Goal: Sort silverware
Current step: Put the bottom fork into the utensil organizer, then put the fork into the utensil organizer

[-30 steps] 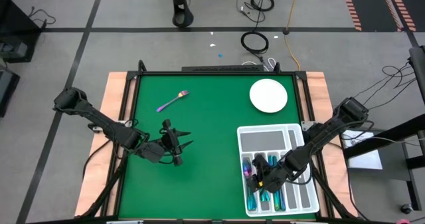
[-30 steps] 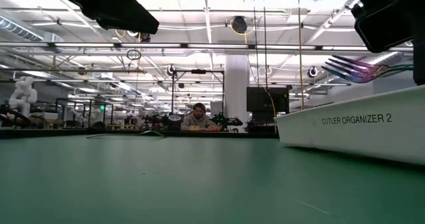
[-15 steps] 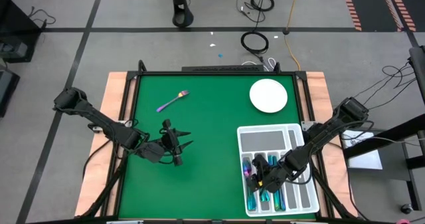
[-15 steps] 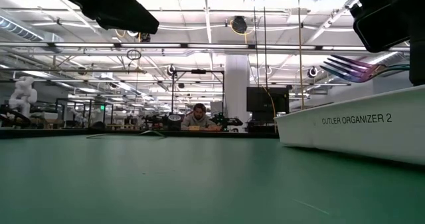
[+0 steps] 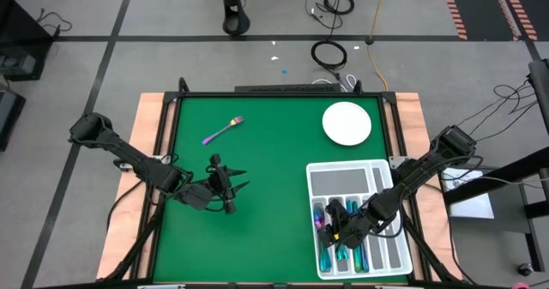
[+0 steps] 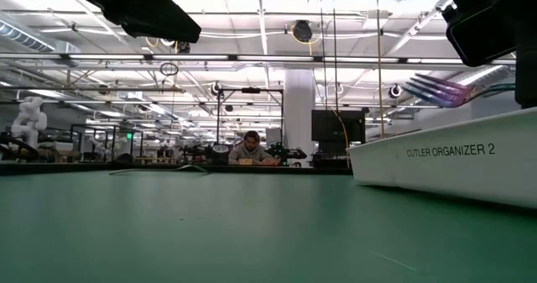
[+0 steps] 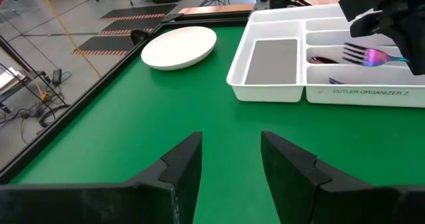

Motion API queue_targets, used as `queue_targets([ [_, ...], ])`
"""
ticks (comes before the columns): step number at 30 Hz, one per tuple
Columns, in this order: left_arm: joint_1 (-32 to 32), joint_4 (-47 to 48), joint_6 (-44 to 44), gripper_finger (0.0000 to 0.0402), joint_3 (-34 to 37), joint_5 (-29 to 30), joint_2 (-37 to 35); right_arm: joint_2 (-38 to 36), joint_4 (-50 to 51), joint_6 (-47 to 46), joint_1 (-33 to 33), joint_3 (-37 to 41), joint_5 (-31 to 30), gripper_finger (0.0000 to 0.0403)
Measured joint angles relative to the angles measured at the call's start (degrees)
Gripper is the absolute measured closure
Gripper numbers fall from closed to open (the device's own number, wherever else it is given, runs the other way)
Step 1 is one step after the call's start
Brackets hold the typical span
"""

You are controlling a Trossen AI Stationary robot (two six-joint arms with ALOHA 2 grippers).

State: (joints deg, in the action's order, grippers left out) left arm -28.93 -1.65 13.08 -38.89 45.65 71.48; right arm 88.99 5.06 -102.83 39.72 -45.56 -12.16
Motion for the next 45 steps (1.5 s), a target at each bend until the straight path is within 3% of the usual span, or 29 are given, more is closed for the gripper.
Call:
queue_targets([
  [15,0.0,0.0,0.0,0.0245,0.0,0.0,0.0,0.0,0.0,0.0,0.0,0.0,0.2,0.0303],
  [31,0.0,0.3,0.0,0.0245,0.0,0.0,0.0,-4.1,-0.4,6.1,-1.8,0.0,0.3,0.0304],
  [35,0.0,4.1,1.1,0.0245,0.0,0.0,-0.1,-5.3,-0.4,12.4,-3.1,0.0,-1.0,0.0304],
  [39,0.9,10.8,5.7,0.0245,0.0,-0.4,-0.1,-5.6,-0.5,22.2,-3.9,0.0,-6.6,0.0305],
  [45,8.3,18.4,6.2,0.0245,0.0,-6.1,-0.4,-5.6,-0.5,38.8,-5.3,0.0,-16.0,0.0305],
])
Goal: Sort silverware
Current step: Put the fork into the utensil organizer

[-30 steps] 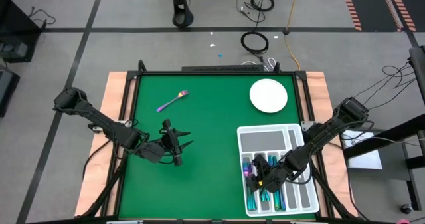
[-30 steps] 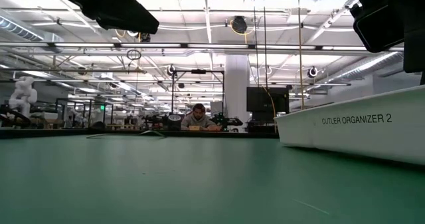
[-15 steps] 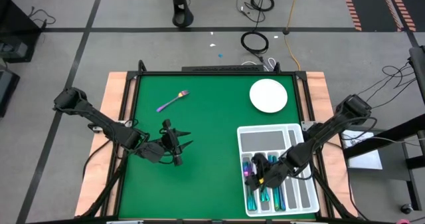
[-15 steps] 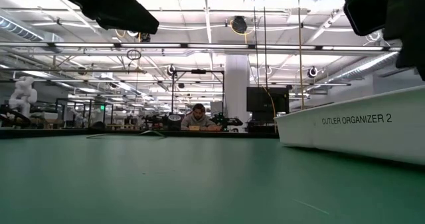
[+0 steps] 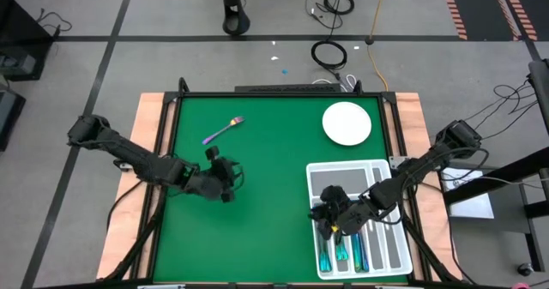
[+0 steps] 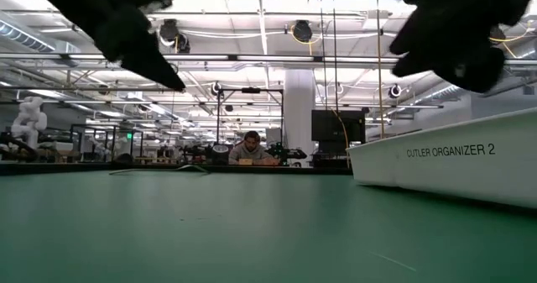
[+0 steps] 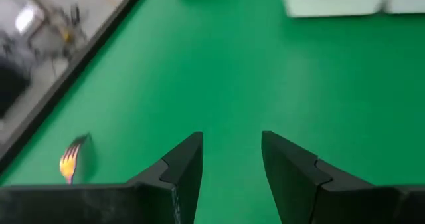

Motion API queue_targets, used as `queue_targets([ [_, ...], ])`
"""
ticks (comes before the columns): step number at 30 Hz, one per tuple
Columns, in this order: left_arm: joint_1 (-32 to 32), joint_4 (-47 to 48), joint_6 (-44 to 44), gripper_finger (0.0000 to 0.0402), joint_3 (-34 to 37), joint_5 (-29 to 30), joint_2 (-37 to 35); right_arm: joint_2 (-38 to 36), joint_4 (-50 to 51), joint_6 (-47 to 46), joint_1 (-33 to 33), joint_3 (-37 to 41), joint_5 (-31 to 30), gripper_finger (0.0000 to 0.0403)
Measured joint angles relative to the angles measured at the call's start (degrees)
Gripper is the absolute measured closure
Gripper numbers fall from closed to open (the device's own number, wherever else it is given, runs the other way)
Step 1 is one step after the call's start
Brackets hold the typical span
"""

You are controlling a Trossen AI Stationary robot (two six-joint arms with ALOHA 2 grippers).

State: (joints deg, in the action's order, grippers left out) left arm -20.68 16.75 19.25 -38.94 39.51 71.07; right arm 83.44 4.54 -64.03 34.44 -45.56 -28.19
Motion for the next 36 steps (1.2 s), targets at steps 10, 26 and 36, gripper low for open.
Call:
queue_targets([
  [10,25.7,5.2,-5.8,0.0245,0.0,-16.0,0.0,0.0,-1.5,20.4,-2.1,0.0,-19.8,0.0305],
  [26,61.0,4.7,-18.8,0.0245,0.0,-41.2,2.3,0.0,-3.8,31.9,-3.5,0.0,-19.5,0.0305],
  [36,65.4,3.7,-25.8,0.0245,0.0,-46.6,10.9,0.0,-3.8,31.8,-4.5,0.0,-19.5,0.0305],
])
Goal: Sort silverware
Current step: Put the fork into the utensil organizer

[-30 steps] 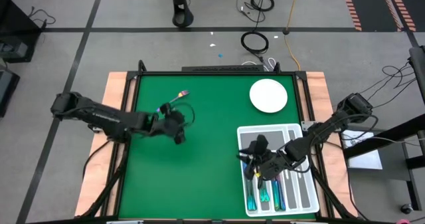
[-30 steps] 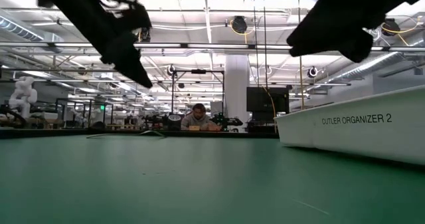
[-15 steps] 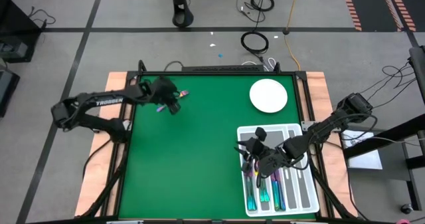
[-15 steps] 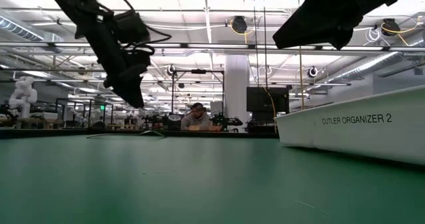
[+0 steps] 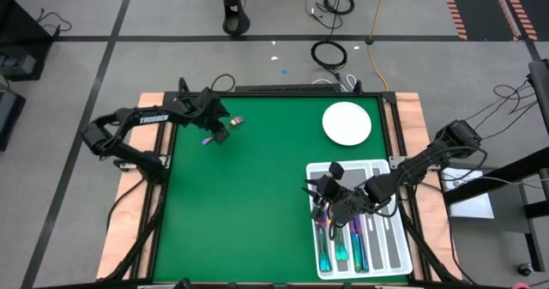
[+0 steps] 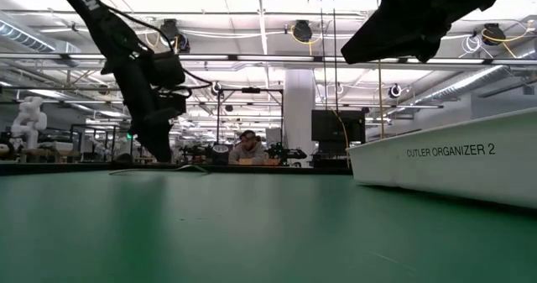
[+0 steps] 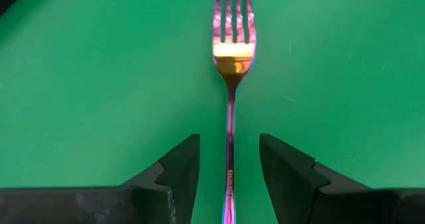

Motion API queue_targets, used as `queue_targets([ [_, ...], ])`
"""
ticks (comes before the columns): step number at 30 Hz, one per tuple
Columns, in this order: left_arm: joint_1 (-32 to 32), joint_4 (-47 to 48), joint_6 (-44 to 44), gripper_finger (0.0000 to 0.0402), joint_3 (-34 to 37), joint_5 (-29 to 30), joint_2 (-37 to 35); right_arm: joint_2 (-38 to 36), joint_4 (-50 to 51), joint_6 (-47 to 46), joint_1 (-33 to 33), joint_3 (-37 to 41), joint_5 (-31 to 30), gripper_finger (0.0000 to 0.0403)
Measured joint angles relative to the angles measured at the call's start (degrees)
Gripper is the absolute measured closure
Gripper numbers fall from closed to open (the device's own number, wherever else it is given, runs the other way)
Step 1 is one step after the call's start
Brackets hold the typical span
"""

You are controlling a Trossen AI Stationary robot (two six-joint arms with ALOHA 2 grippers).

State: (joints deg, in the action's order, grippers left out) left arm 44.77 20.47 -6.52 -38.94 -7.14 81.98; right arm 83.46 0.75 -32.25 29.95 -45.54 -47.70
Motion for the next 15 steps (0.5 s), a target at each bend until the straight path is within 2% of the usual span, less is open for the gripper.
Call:
queue_targets([
  [15,-0.1,-2.6,-0.4,0.0245,-0.2,0.5,7.2,0.2,0.5,0.0,0.0,0.0,0.0,0.0305],
])
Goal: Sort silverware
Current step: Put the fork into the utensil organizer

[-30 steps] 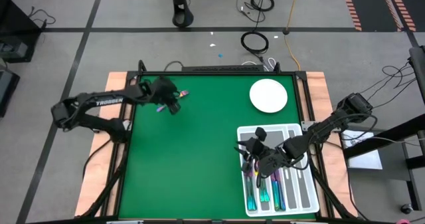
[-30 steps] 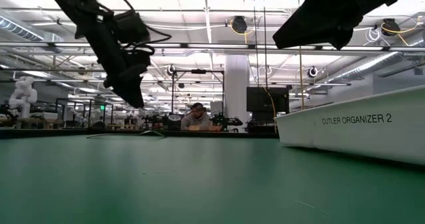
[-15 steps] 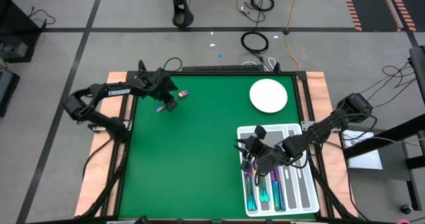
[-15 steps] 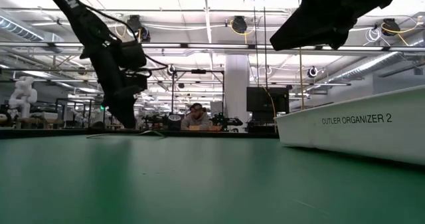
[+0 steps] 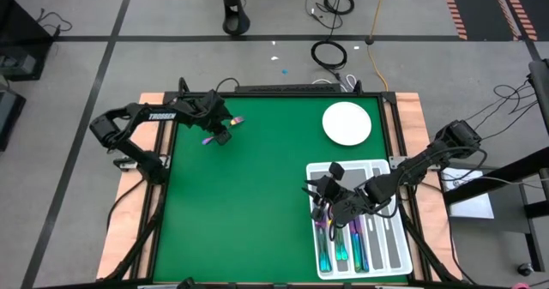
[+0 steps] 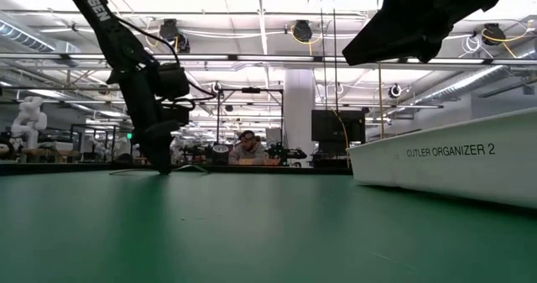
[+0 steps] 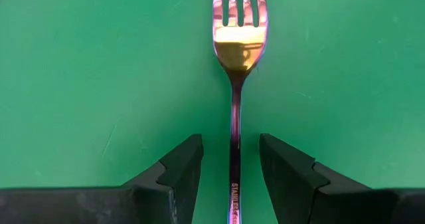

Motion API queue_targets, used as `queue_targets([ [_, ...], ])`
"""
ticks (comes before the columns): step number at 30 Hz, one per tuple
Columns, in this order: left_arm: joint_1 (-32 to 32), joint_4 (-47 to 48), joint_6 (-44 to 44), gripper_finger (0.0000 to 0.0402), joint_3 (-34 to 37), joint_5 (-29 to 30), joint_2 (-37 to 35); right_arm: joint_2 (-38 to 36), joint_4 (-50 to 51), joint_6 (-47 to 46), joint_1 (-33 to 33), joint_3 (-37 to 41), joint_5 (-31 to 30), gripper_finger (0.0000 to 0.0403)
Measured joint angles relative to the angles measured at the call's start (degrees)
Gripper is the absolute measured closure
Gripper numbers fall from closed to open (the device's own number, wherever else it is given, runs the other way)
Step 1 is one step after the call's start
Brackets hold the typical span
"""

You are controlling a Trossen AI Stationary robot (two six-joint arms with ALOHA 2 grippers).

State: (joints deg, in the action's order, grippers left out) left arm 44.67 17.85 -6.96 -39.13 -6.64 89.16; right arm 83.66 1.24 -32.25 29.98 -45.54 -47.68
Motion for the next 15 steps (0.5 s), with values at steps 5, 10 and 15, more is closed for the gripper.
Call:
queue_targets([
  [5,-0.2,-0.1,0.0,0.0260,0.0,0.6,0.4,0.0,0.1,0.0,0.0,0.0,0.0,0.0305],
  [10,-0.2,-0.1,0.0,0.0330,0.0,1.0,0.5,0.0,0.2,0.0,0.0,0.0,0.0,0.0305],
  [15,-0.3,-0.1,0.4,0.0389,0.2,1.1,-0.3,0.0,0.2,-0.1,0.0,0.0,0.0,0.0305],
])
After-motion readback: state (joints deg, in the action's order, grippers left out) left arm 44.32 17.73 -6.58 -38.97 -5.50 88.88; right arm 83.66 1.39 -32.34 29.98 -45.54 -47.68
